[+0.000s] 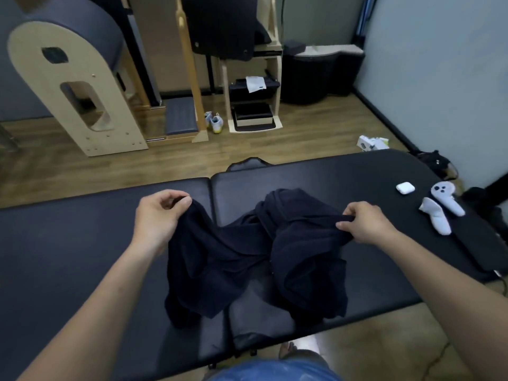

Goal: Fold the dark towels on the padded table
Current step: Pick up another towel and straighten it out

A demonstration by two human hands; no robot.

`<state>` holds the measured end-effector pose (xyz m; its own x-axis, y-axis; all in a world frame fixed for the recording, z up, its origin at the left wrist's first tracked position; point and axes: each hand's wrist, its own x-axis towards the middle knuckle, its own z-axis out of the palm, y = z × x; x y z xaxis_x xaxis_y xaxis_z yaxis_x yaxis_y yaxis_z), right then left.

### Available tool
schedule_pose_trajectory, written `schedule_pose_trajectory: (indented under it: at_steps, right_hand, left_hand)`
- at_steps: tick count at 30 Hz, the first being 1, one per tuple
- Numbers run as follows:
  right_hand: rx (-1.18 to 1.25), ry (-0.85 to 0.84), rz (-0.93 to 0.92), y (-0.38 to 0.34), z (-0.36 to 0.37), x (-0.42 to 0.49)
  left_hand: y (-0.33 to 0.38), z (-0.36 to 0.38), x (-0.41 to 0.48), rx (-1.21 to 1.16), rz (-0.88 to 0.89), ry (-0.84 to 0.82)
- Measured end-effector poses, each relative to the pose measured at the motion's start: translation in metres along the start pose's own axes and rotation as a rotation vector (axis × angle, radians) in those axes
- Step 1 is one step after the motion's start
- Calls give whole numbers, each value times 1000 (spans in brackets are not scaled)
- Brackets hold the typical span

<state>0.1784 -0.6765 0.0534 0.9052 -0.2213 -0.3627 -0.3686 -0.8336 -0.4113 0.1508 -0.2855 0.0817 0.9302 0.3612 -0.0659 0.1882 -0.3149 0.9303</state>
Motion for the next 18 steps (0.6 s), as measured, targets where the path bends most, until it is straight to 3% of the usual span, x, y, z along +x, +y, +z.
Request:
schedule_pose_trajectory:
  at_steps: [2, 6, 11, 15, 18]
  right_hand:
    - [7, 36, -8, -5, -8, -10]
    - [637, -125, -176, -50, -30, -42]
    - [913, -306, -380, -106, -52, -89]
    - [847, -461, -584, -140, -56, -113]
    - [577, -370, -719, -160, -47, -114]
  left_hand:
    - [10, -2, 2, -57, 6, 35]
    - [46, -7, 4, -321, 3, 133]
    - [78, -12, -6, -377, 84, 54]
    - [91, -1, -26, -408, 187, -93]
    - [92, 11, -36, -399, 250, -206]
